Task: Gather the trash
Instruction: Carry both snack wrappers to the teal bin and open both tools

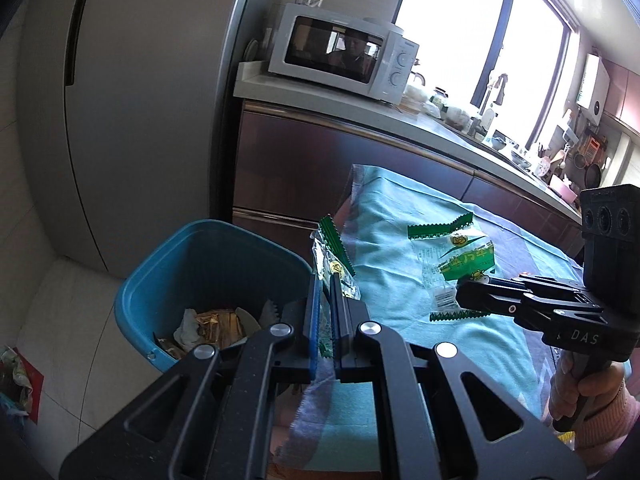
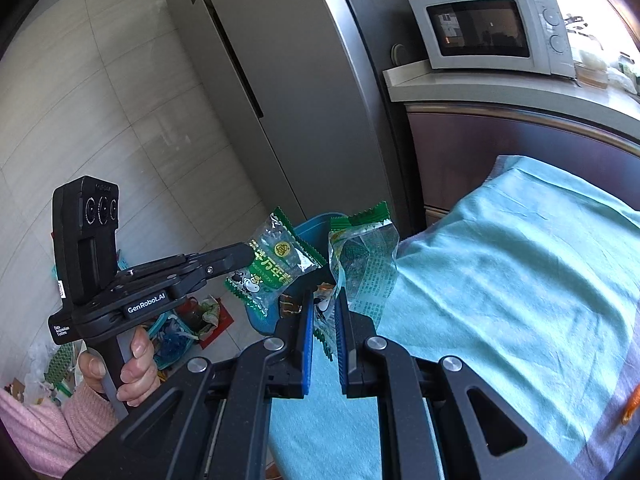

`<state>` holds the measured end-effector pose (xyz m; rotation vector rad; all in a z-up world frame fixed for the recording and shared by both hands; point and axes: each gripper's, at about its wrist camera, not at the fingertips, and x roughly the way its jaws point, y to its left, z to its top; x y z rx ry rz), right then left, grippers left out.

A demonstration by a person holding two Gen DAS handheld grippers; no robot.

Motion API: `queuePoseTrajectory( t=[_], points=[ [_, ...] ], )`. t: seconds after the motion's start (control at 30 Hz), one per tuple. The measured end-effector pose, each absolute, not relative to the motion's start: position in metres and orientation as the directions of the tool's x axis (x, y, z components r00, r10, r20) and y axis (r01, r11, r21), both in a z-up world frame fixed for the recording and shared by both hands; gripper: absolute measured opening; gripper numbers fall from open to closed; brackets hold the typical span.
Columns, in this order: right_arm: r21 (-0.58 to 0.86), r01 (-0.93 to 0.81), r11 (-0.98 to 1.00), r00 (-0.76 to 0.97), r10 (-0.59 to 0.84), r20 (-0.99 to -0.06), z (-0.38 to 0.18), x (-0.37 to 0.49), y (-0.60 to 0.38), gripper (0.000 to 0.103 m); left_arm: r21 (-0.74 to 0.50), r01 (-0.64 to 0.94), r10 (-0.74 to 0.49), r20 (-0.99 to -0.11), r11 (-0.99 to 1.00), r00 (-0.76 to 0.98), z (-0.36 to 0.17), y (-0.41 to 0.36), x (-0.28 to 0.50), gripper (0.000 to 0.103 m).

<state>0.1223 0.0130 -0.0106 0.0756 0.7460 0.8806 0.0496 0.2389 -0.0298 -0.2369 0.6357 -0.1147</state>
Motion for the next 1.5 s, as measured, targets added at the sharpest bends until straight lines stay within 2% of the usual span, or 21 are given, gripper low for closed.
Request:
queuePoseTrajectory(
  t=[0.6, 1.13, 1.5],
  points=[
    [0.319, -0.716, 0.621, 0.334, 0.706, -0.625, -0.019, 0.142, 0.072, 0.009, -0.253, -0.088, -0.094, -0.627, 0.963, 0.773, -0.059, 0.275, 0.071, 0.006],
    [0.288, -0.713, 0.640, 0.272, 0.631, -0.727, -0.051, 0.178, 0.125, 0.009, -0.248, -0.189, -0.040, -0.698, 0.950, 0.715, -0.101, 0.297, 0.102, 0.006],
    [0.268, -0.701, 0.661, 0.238, 0.572, -0.785, -0.066, 0.188, 0.148, 0.013, -0.270, -0.223, -0.048, -0.731, 0.937, 0.681, -0.129, 0.306, 0.116, 0.007]
  ],
)
